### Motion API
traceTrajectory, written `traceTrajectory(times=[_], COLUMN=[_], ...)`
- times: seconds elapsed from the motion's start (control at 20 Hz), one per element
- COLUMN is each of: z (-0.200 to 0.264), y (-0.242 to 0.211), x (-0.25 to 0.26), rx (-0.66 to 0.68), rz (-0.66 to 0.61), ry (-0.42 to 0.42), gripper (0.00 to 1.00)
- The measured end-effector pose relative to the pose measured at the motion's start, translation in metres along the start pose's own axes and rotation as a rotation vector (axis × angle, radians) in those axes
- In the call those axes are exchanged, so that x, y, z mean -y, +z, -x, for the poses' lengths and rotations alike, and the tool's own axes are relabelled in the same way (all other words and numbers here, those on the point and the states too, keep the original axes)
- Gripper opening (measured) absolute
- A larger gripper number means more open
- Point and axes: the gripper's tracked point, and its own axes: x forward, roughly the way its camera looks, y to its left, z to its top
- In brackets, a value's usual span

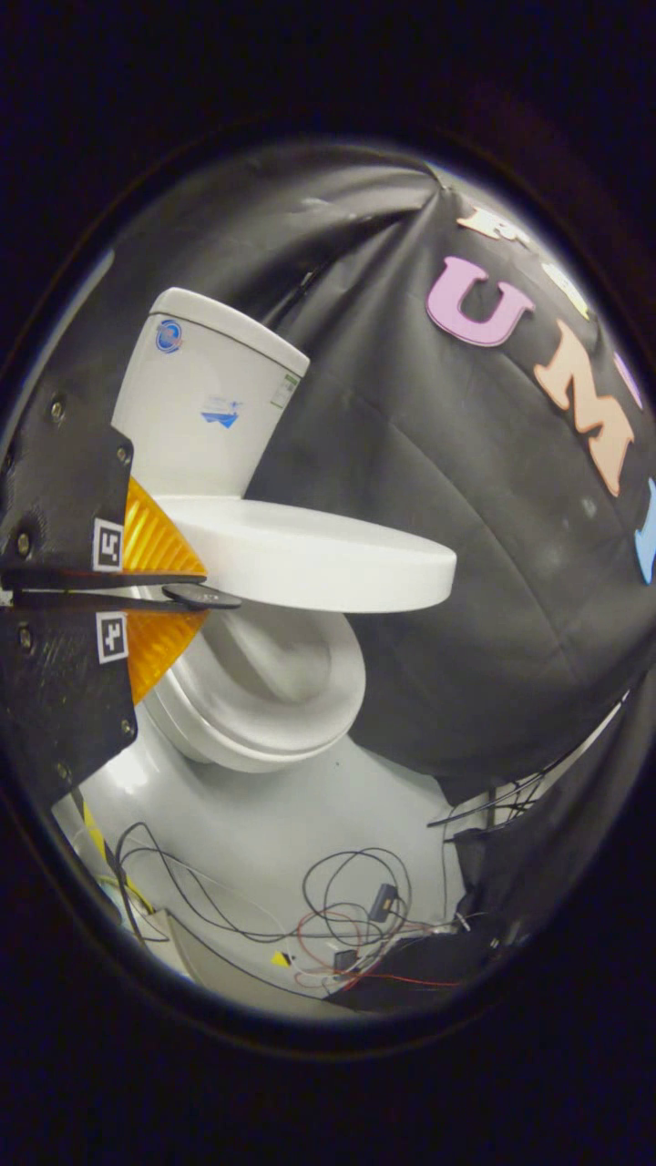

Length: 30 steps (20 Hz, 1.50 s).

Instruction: Open the toilet lid.

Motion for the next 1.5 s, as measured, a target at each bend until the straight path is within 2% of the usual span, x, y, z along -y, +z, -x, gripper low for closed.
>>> traceTrajectory(times=[0.3, 0.55, 0.95, 1.5], z=[0.011, 0.017, 0.029, 0.037], y=[0.000, 0.002, 0.001, -0.007], x=[-0.023, -0.041, -0.072, -0.115], rx=[0.031, 0.048, 0.121, 0.155], rz=[0.117, 0.161, 0.388, 0.415], ry=[0.012, 0.033, 0.021, 0.081], gripper=[0.02, 0.02, 0.02, 0.02])
